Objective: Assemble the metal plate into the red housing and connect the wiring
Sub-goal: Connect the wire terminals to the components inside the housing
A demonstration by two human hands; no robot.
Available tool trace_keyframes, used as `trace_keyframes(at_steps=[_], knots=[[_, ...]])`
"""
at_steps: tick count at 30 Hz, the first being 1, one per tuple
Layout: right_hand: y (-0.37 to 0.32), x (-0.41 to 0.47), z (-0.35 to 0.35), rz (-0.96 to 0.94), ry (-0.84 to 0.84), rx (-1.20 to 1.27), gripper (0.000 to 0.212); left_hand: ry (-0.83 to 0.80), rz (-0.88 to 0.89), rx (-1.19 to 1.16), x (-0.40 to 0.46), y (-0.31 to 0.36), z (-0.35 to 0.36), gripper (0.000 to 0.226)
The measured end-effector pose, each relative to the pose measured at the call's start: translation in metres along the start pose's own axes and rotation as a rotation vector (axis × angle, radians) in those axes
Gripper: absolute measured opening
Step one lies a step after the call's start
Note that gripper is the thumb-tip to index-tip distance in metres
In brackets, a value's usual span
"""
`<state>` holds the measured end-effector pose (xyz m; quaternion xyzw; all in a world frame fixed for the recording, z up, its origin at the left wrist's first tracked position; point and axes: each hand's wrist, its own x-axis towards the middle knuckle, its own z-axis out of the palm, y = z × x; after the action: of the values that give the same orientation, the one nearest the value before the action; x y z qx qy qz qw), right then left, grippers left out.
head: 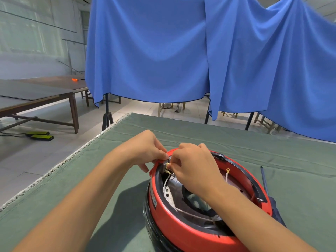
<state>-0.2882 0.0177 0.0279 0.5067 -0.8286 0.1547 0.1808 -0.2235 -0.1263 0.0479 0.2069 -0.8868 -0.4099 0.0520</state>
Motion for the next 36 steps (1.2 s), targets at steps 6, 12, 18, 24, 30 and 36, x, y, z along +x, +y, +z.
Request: trace_keyframes(at_steps=[6, 12, 18, 24, 30, 36], knots=[[0.008, 0.0, -0.004, 0.113, 0.022, 0.199, 0.021, 0.034, -0.002, 0.099, -0.002, 0.006, 0.005, 0.016], [0.02, 0.0, -0.004, 0.337, 0.003, 0.196, 0.011, 0.056, -0.034, 0.096, 0.002, 0.009, 0.006, 0.015], [0.017, 0.001, -0.001, 0.308, -0.023, 0.202, 0.016, 0.084, -0.023, 0.111, 0.001, 0.009, 0.007, 0.014], [0.011, 0.006, 0.003, 0.286, -0.052, 0.184, 0.018, 0.177, -0.002, 0.235, 0.0, 0.012, 0.013, 0.02], [0.008, 0.011, 0.007, 0.242, -0.015, 0.096, 0.018, 0.216, 0.005, 0.293, -0.001, 0.014, 0.015, 0.019], [0.012, 0.01, 0.005, 0.281, -0.031, 0.181, 0.014, 0.275, 0.013, 0.426, 0.0, 0.018, 0.027, 0.01]])
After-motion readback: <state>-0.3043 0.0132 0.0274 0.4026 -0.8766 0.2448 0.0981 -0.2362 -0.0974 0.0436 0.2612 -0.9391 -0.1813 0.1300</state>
